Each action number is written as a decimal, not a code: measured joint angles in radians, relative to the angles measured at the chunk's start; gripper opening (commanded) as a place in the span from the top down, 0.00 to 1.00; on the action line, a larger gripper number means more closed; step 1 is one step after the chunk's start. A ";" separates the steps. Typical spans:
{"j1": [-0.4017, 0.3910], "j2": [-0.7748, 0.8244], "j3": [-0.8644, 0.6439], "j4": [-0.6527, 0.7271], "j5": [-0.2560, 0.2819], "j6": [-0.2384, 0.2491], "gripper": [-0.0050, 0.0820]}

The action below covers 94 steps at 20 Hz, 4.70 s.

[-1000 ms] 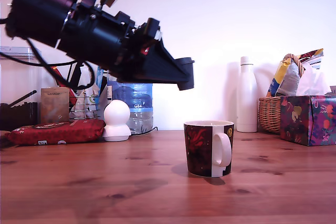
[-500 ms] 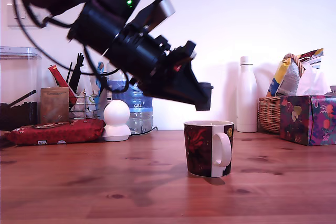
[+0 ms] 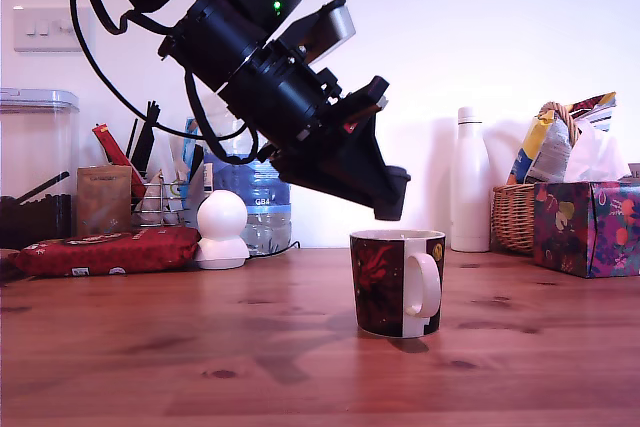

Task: Pick up the coffee capsules from the table one by one and drop them inside the nearest coffee cup

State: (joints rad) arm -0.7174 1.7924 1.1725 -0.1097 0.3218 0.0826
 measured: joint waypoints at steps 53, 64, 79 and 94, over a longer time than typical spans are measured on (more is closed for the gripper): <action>0.027 -0.235 0.060 -0.143 -0.017 -0.049 0.96; 0.026 -0.233 -0.053 -0.073 -0.017 -0.049 0.96; 0.256 -0.618 -0.504 0.070 -0.036 -0.105 0.96; 0.583 -0.674 -0.592 0.082 -0.027 -0.106 0.96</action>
State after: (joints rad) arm -0.1345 1.1187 0.5808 -0.0277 0.2951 -0.0231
